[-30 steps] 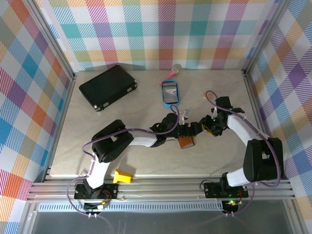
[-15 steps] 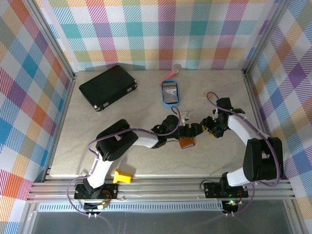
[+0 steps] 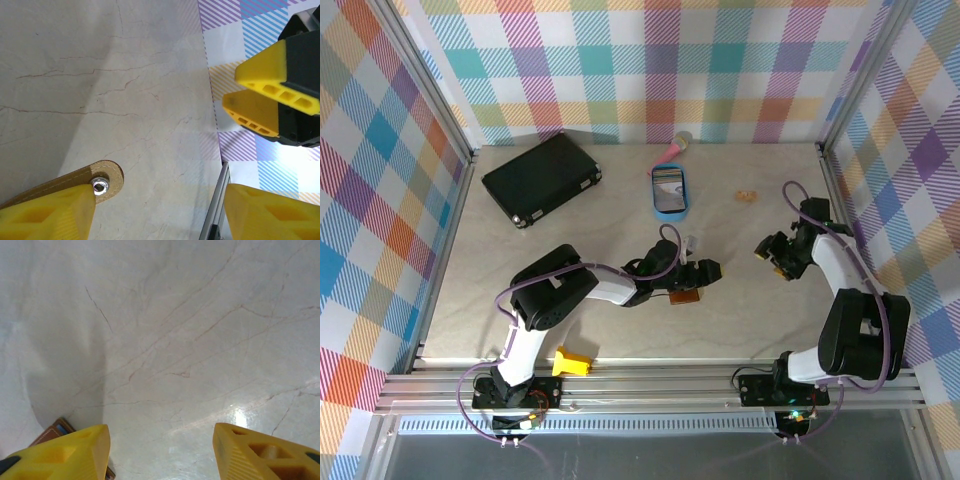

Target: Put the credit cards into the card holder

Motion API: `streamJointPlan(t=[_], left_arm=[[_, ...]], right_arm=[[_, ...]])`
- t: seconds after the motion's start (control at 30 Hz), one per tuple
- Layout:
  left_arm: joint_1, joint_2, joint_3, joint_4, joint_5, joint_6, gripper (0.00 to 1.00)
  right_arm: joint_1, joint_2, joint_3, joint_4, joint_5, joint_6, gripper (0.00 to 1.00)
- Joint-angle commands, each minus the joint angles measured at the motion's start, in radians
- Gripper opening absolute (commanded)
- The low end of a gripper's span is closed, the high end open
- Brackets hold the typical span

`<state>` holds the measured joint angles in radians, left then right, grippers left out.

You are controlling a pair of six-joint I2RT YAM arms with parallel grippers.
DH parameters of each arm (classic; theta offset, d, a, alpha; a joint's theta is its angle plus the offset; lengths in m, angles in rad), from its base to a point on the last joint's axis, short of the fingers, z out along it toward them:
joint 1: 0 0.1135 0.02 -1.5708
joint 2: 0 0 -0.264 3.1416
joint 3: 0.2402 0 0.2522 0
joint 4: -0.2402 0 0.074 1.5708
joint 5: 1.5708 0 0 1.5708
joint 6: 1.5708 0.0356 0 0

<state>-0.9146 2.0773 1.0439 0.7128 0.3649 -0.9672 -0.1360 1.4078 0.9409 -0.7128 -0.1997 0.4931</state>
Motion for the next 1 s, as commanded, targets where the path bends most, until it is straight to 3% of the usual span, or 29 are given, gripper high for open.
streamJointPlan(t=[0.0, 0.27, 0.4, 0.63, 0.97], left_arm=[[0.010, 0.027, -0.030, -0.129, -0.023, 0.028, 0.69], [0.035, -0.004, -0.060, -0.098, 0.018, 0.064, 0.69], [0.033, -0.099, -0.023, -0.224, 0.065, 0.168, 0.71], [0.037, -0.304, 0.082, -0.562, 0.076, 0.345, 0.75], [0.108, -0.553, 0.058, -0.976, -0.146, 0.361, 0.65]], right_arm=[[-0.011, -0.024, 0.058, -0.016, -0.041, -0.005, 0.56], [-0.011, -0.057, 0.092, -0.055, -0.111, -0.070, 0.55], [0.008, -0.071, 0.078, -0.049, -0.129, -0.088, 0.55], [0.134, -0.062, 0.092, -0.043, -0.112, -0.119, 0.55], [0.225, -0.017, 0.145, -0.085, -0.143, -0.153, 0.53]])
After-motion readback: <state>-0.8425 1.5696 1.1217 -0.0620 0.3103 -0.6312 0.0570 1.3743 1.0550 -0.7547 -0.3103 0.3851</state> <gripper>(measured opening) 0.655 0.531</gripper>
